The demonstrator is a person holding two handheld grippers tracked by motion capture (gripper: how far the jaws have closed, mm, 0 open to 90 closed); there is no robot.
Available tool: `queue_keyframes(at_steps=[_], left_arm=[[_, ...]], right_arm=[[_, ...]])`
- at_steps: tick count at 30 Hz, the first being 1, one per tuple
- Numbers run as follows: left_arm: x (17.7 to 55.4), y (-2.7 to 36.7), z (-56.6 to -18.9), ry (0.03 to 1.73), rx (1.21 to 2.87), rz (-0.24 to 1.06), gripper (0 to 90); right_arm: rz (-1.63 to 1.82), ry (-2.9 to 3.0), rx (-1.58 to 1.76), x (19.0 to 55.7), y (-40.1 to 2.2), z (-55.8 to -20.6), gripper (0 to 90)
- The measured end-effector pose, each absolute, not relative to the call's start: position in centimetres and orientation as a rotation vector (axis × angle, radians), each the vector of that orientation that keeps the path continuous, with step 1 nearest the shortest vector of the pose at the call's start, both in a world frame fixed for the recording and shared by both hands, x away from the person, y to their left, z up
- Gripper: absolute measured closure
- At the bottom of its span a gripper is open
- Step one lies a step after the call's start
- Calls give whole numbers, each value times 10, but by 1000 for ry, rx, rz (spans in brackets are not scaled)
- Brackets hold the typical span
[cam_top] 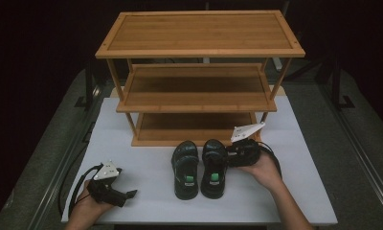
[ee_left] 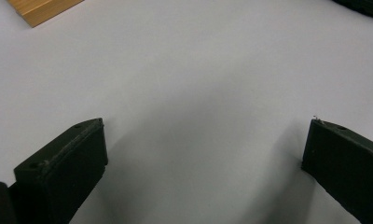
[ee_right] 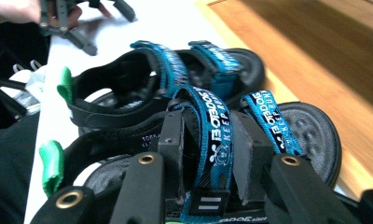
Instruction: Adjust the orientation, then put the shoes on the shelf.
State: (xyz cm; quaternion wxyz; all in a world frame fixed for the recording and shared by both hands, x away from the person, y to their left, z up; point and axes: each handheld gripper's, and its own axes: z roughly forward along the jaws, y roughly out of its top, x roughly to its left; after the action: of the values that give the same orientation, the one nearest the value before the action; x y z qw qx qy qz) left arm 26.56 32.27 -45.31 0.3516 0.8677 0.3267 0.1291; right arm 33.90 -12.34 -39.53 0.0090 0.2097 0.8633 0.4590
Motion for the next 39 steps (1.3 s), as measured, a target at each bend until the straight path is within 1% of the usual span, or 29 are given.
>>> queue_keyframes(at_steps=[10, 12, 15, 18, 22, 24, 25, 28, 36, 37, 38, 39], left_arm=[[266, 323, -453, 846, 2246, 333, 0], [266, 323, -453, 847, 2245, 334, 0], [265, 322, -453, 848, 2244, 334, 0], [265, 323, -453, 843, 2250, 336, 0], [266, 322, -451, 846, 2248, 327, 0], [269, 320, -448, 839, 2215, 275, 0], [270, 319, -447, 832, 2208, 270, 0], [272, 311, -439, 804, 2198, 274, 0], [284, 284, -414, 721, 2160, 187, 0], [289, 274, -406, 674, 2154, 141, 57], [290, 269, -402, 657, 2150, 144, 133], [292, 265, -400, 649, 2153, 148, 168]], right_arm=[[1417, 2716, 639, 339, -109, -401, 658], [1416, 2716, 639, 338, -108, -401, 627], [1414, 2703, 651, 338, -108, -401, 516], [1410, 2692, 665, 337, -110, -399, 468], [1411, 2677, 680, 336, -114, -398, 443], [1409, 2677, 682, 335, -116, -398, 429], [1411, 2676, 683, 335, -116, -397, 426], [1413, 2668, 692, 334, -118, -397, 410], [1405, 2666, 716, 332, -121, -397, 382], [1412, 2663, 718, 331, -122, -397, 383], [1411, 2661, 722, 331, -123, -397, 383], [1415, 2659, 721, 331, -124, -397, 384]])
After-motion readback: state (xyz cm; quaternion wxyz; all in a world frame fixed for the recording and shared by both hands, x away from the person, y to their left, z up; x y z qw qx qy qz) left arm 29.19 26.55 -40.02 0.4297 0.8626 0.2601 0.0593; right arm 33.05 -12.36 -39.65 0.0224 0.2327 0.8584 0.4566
